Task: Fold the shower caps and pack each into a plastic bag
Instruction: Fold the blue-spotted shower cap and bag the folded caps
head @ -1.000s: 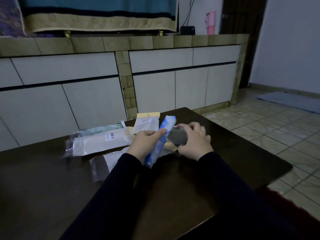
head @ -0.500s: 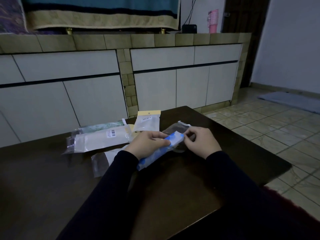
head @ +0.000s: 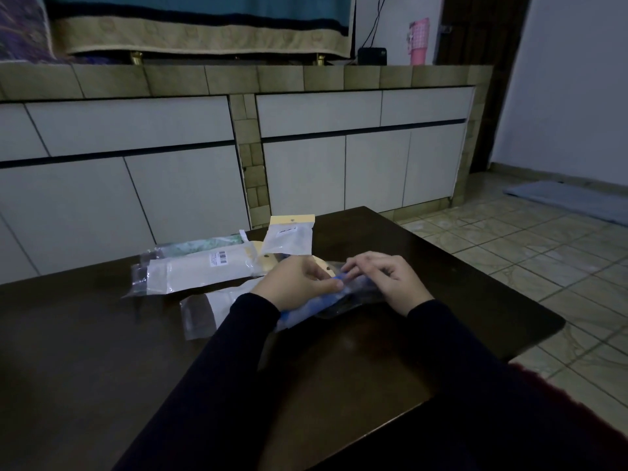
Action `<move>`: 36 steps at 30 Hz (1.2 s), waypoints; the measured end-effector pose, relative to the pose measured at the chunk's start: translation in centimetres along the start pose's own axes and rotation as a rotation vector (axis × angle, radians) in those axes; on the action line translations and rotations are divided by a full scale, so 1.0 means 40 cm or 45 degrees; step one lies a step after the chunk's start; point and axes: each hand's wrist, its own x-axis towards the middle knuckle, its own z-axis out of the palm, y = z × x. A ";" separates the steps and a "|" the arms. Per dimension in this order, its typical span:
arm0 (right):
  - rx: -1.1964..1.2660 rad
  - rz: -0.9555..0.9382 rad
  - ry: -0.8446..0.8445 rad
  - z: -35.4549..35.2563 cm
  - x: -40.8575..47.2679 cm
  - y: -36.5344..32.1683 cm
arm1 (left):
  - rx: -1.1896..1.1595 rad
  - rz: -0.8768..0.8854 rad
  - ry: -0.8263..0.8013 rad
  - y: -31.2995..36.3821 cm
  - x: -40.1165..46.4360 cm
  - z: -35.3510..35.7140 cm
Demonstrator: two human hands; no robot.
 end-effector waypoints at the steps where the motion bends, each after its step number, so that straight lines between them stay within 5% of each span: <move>1: -0.010 0.017 0.000 -0.003 -0.007 -0.002 | 0.038 0.000 -0.050 0.002 -0.003 -0.006; 8: -0.369 0.047 -0.234 -0.008 -0.064 0.005 | 0.221 0.026 -0.354 0.022 -0.027 -0.009; 14: -0.511 0.113 -0.210 -0.007 -0.083 0.005 | 0.048 -0.089 -0.451 -0.028 -0.068 -0.050; 25: -0.676 -0.095 -0.277 0.084 -0.094 -0.051 | -0.006 -0.093 -0.205 -0.041 -0.122 0.002; 31: -0.885 0.026 -0.098 0.064 -0.116 -0.052 | -0.165 -0.280 0.207 -0.077 -0.167 0.005; 36: -0.869 0.067 -0.073 0.092 -0.119 -0.068 | -0.208 -0.350 0.284 -0.057 -0.172 0.037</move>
